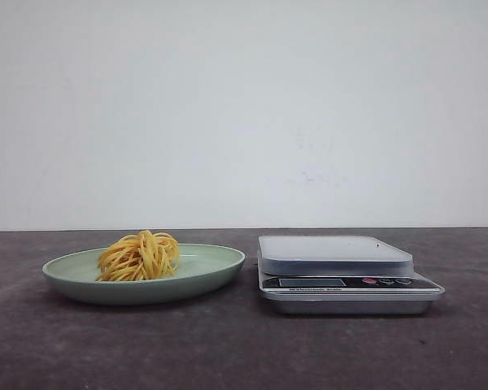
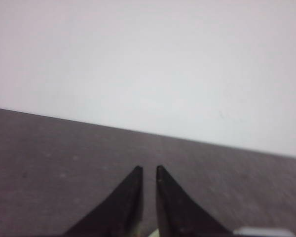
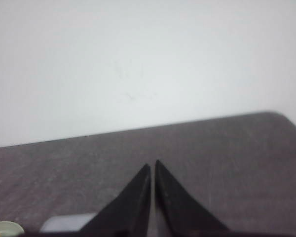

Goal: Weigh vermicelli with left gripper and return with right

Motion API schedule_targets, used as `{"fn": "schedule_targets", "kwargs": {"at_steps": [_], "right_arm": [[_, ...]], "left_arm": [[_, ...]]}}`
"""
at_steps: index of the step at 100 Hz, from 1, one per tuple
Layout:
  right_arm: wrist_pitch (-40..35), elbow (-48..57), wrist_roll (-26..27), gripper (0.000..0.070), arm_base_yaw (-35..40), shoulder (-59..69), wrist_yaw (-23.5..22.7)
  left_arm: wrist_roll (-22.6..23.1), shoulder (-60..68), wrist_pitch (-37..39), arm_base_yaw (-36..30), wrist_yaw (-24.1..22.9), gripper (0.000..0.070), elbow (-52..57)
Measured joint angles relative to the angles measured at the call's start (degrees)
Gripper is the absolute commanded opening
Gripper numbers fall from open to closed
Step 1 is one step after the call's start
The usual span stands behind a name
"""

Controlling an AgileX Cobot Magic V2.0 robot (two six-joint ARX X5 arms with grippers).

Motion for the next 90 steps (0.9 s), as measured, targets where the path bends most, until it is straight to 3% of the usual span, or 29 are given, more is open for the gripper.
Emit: {"fn": "schedule_targets", "kwargs": {"at_steps": [13, 16, 27, 41, 64, 90], "right_arm": [[-0.07, 2.71, -1.11, 0.0525, 0.0, 2.58, -2.97], [-0.09, 3.02, -1.14, 0.0569, 0.0, 2.99, -3.76], [-0.37, 4.0, -1.29, 0.0569, 0.0, 4.11, -5.68], [-0.35, 5.27, -1.44, 0.0569, 0.0, 4.42, -6.21], [-3.15, 9.29, -1.55, 0.0569, 0.0, 8.37, -8.66], [-5.95, 14.32, -1.6, 0.0569, 0.02, 15.37, -9.16]], "left_arm": [[0.07, 2.25, 0.59, 0.0, 2.21, 0.0697, 2.62], [-0.55, 2.25, 0.92, 0.0, 2.21, 0.07, 2.62], [-4.24, 2.25, 2.19, 0.02, 2.93, 0.0696, 2.62], [-5.51, 2.95, 4.83, -0.02, 7.08, 0.0585, 2.64], [-6.16, 14.05, 6.73, -2.43, 8.28, 0.0596, 7.26], [-6.14, 35.58, 1.64, -8.31, 7.91, 0.0596, 13.2]]}}
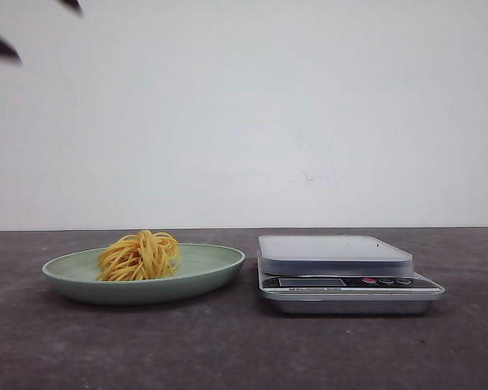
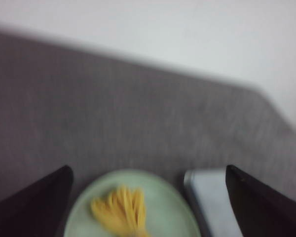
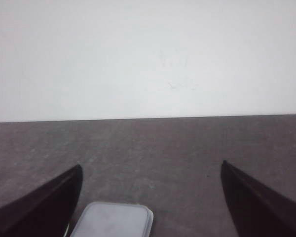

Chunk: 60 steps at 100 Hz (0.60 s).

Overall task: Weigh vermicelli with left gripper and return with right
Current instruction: 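Lower the left gripper onto the yellow vermicelli bundle on the green plate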

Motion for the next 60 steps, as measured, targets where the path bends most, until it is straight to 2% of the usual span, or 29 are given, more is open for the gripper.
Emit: {"fn": "schedule_targets", "kwargs": {"at_steps": [22, 47, 60], "right_arm": [[-0.48, 0.72, 0.0, 0.0568, 0.02, 3.78, -1.38], [-1.38, 0.72, 0.0, 0.0568, 0.02, 4.22, -1.4], [-1.4, 0.72, 0.0, 0.0568, 0.02, 4.24, -1.4]], "left_arm": [[-0.52, 12.96, -0.76, -6.6, -5.16, 0.0596, 1.05], [-1.49, 22.14, -0.26, -13.05, -12.0, 0.0596, 1.05], [-1.99, 26.6, 0.02, -15.76, -13.68, 0.0596, 1.05]]}}
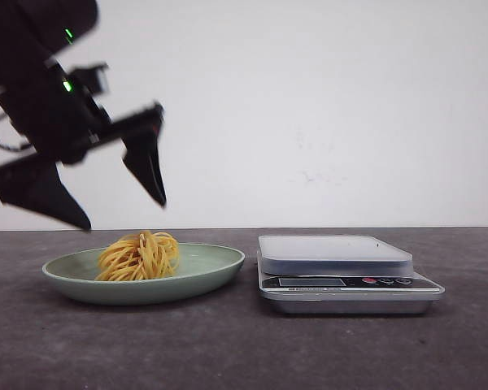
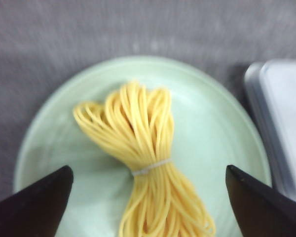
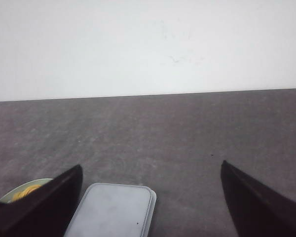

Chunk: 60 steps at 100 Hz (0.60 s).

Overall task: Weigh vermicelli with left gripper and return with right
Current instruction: 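Lower the left gripper onto the yellow vermicelli bundle on the green plate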

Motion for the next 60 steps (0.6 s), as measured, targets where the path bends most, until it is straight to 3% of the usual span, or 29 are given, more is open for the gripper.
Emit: {"fn": "schedule_targets", "kwargs": {"at_steps": [34, 46, 60], "right_arm": [[-1.09, 0.0, 0.02, 0.0562, 0.0, 0.11, -0.98], [-1.31, 0.0, 0.02, 0.0561, 0.0, 0.11, -1.01], [-1.33, 0.0, 0.02, 0.056, 0.0, 0.11, -1.01]], "left_arm": [[-0.9, 5.16, 2.51, -3.37, -5.05, 0.0576, 0.0], [-0.87, 5.35, 2.75, -3.37, -5.53, 0.0393, 0.0], [-0.87, 5.38, 3.41, -3.37, -5.53, 0.0286, 0.0]]}}
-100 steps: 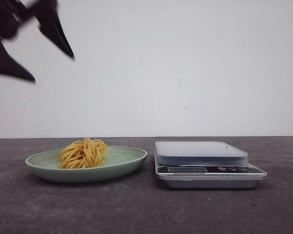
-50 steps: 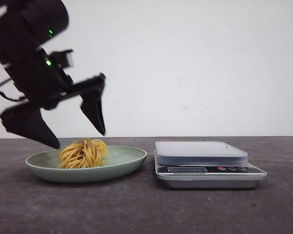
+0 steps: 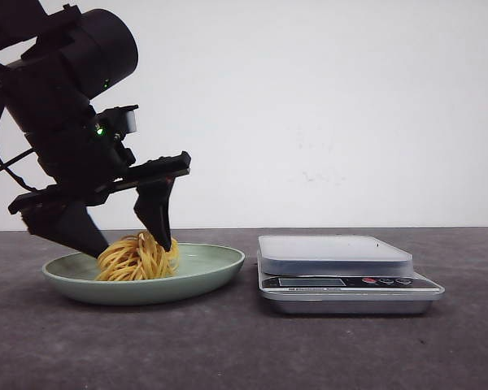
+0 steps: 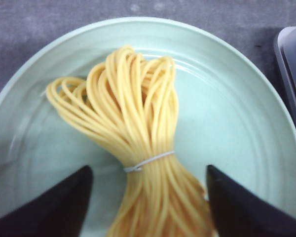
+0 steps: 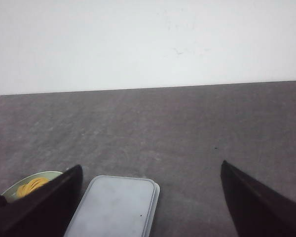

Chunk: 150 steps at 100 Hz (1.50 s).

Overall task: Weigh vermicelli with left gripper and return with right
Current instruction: 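Lower the left gripper onto the yellow vermicelli bundle on the green plate, then close the left gripper on the vermicelli and lift it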

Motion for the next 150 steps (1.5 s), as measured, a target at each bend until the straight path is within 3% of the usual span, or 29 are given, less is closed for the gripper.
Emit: {"fn": "schedule_targets", "kwargs": {"at_steps": [10, 23, 34, 79, 96, 114, 150], "right_arm": [[0.02, 0.0, 0.0, 0.0556, 0.0, 0.0, 0.0], [0.02, 0.0, 0.0, 0.0551, 0.0, 0.0, 0.0], [0.0, 0.0, 0.0, 0.055, 0.0, 0.0, 0.0], [0.02, 0.0, -0.02, 0.055, 0.0, 0.0, 0.0], [0.02, 0.0, 0.0, 0.055, 0.0, 0.0, 0.0], [0.02, 0.0, 0.0, 0.055, -0.02, 0.0, 0.0], [0.02, 0.0, 0.02, 0.055, 0.0, 0.0, 0.0]], "left_arm": [[0.0, 0.0, 0.28, -0.22, 0.13, 0.0183, 0.0], [0.0, 0.0, 0.28, -0.57, 0.48, 0.0118, 0.02], [0.0, 0.0, 0.26, -0.66, 0.48, 0.0002, 0.02], [0.17, -2.1, -4.28, -0.68, 1.9, 0.0003, 4.17], [1.18, -8.17, -8.13, -0.98, 5.81, 0.0003, 9.79], [0.26, -10.03, -8.37, -2.29, 13.51, 0.0004, 15.72], [-3.82, 0.94, -1.27, -11.08, 8.96, 0.0005, 26.32]]}}
